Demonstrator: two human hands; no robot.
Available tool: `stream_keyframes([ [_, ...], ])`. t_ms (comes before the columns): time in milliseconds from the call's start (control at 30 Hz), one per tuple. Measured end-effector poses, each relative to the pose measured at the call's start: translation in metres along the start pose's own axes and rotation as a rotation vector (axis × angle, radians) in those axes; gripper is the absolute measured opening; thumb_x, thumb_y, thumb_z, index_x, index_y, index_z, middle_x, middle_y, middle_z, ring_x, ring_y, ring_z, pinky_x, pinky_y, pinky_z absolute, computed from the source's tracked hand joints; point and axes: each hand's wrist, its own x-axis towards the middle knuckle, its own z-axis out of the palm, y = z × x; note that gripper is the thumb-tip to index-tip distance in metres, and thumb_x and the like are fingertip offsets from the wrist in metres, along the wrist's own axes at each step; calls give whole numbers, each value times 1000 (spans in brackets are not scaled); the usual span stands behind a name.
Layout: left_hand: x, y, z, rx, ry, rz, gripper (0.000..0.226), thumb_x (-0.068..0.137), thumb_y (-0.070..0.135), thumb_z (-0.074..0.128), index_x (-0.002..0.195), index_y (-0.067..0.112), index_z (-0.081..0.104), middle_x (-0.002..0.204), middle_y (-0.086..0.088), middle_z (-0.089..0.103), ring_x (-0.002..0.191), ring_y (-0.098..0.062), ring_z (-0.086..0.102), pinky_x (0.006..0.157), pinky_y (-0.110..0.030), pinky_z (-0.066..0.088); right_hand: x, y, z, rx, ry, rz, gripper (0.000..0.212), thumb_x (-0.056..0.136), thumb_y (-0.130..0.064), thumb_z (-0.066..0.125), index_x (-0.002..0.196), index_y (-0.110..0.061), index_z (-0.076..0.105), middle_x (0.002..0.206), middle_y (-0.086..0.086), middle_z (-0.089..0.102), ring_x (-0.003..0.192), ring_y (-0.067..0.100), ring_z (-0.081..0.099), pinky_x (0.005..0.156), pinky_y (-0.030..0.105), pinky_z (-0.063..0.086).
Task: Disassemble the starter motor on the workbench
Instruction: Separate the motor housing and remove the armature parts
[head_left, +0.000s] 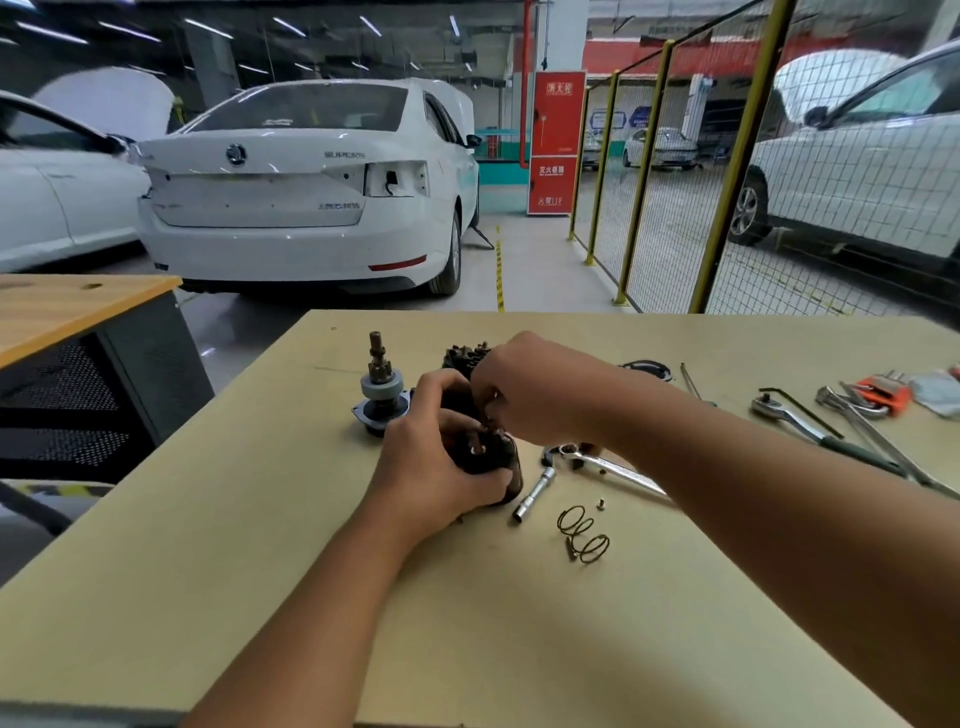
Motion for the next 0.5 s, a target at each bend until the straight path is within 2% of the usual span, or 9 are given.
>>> stream_keyframes([
  [133, -1, -2, -5, -13, -43, 2, 87, 54, 29, 91, 114, 63, 39, 93, 27, 73, 91, 10, 66, 72, -2, 46, -4, -3, 1, 72, 64, 29, 18, 89, -39, 69, 91, -21, 71, 79, 2, 65, 75, 22, 61, 66, 38, 56],
  [333, 0, -3, -6, -32, -77, 7, 90, 58, 28, 91, 119, 63, 36, 92, 28, 73, 91, 9, 67, 68, -7, 48, -9, -4, 6, -17, 24, -13, 17, 97, -34, 60, 97, -19, 67, 78, 0, 55, 78, 26, 61, 67, 37, 53],
  [433, 1, -5, -6, -26, -86, 24, 90, 59, 28, 93, 122, 60, 37, 92, 28, 73, 92, 11, 65, 71, -5, 46, -18, 0, 5, -167, 61, -163, 9, 99, -27, 55, 101, -23, 63, 85, 0, 59, 75, 25, 60, 60, 36, 51],
  [500, 1, -6, -5, -35, -87, 26, 90, 59, 26, 92, 124, 58, 39, 91, 28, 73, 92, 10, 66, 70, -2, 45, -25, 2, 2, -233, 101, -250, 15, 100, -23, 52, 109, -26, 63, 90, -2, 62, 74, 24, 59, 57, 35, 50],
])
